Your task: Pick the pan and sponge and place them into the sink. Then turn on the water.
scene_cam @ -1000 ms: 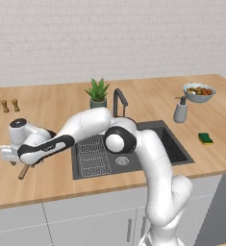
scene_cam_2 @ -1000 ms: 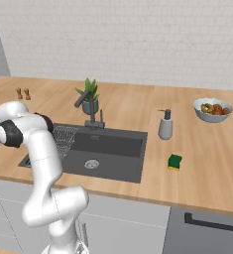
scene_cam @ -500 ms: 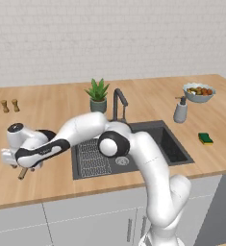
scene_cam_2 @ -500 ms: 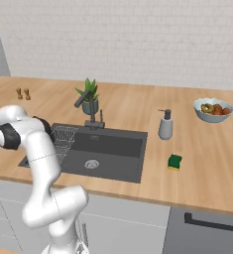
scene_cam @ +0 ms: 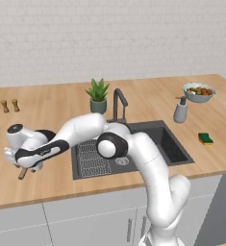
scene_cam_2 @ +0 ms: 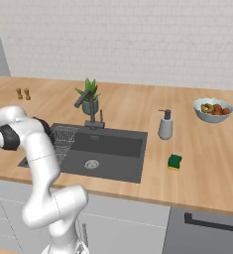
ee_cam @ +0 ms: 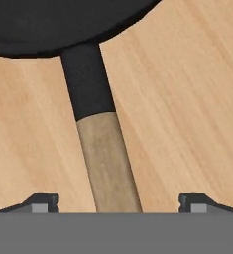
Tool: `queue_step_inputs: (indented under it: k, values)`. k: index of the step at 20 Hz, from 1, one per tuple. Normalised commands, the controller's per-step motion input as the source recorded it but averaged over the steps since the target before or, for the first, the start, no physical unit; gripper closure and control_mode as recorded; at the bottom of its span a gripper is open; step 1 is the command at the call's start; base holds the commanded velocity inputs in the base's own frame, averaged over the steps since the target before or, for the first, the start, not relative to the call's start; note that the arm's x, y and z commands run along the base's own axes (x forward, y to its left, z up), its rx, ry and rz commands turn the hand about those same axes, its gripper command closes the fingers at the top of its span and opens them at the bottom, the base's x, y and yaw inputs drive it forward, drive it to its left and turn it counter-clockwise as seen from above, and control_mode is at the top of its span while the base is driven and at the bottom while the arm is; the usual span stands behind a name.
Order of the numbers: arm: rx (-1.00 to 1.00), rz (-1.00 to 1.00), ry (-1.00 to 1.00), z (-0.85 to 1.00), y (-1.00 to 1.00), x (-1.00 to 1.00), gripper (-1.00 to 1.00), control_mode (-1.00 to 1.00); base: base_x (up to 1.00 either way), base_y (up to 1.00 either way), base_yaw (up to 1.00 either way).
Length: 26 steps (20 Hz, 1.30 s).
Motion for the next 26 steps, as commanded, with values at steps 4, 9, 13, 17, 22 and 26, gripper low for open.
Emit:
queue_step_inputs:
  k: [4,9,13,17,22,26]
  values:
    - [-0.13,-0.21,0.19,-0.79,-0.04,0.0,1.0,-1.0,0.0,0.0,0.0]
    - [-0.16,-0.21,0.23,-0.85,-0.23,0.0,1.0,-1.0,0.0,0.0,0.0]
    - [-0.09,-0.07,0.02,-0.49,-0.35,-0.25,1.0,-1.0,0.0,0.0,0.0]
    - [-0.01,0.0,-0.2,-0.12,-0.86,-0.83,1.0,-1.0,0.0,0.0,0.0]
    - [0.16,0.0,-0.32,0.0,-1.0,-0.99,1.0,-1.0,0.0,0.0,0.0]
    - [0.29,0.0,-0.35,0.0,-1.0,-1.0,1.0,-1.0,0.0,0.0,0.0]
